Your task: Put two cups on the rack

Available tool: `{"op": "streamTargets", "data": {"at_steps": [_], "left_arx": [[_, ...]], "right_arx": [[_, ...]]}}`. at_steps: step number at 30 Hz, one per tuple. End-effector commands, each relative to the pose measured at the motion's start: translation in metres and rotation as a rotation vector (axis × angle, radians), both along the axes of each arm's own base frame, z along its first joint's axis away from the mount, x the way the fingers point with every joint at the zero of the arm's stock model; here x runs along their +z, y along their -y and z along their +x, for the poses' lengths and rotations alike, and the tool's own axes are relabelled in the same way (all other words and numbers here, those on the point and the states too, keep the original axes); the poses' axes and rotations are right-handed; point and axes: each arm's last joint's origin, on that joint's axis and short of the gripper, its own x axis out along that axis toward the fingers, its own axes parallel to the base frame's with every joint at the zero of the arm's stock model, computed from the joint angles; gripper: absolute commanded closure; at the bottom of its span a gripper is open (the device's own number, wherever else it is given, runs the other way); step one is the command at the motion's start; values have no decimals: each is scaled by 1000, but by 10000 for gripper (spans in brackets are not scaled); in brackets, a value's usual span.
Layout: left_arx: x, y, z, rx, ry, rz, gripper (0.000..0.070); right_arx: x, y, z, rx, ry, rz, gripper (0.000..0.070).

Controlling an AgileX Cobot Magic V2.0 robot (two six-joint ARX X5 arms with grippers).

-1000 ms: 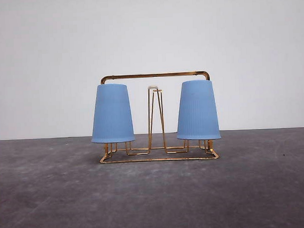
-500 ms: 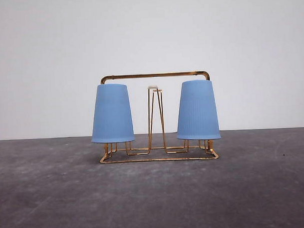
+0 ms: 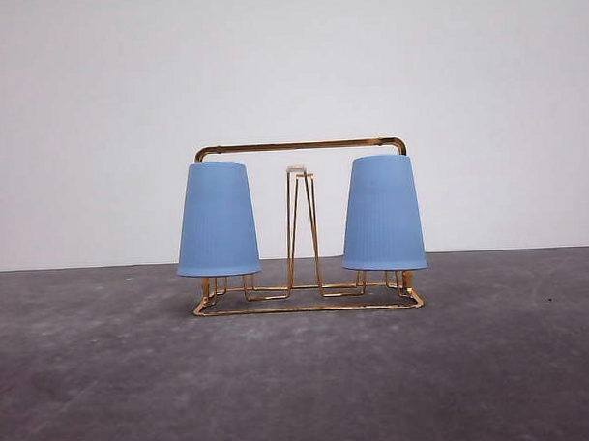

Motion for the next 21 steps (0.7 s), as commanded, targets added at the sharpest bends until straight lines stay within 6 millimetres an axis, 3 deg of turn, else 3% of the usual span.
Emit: {"op": "streamTargets", "data": {"at_steps": [1,21], "left_arx": [[-4,0,1,-1,0,6,700],[-4,0,1,-1,0,6,700]], "right_arx": [[0,0,0,-6,6,11,662],[0,0,0,-6,6,11,662]]}}
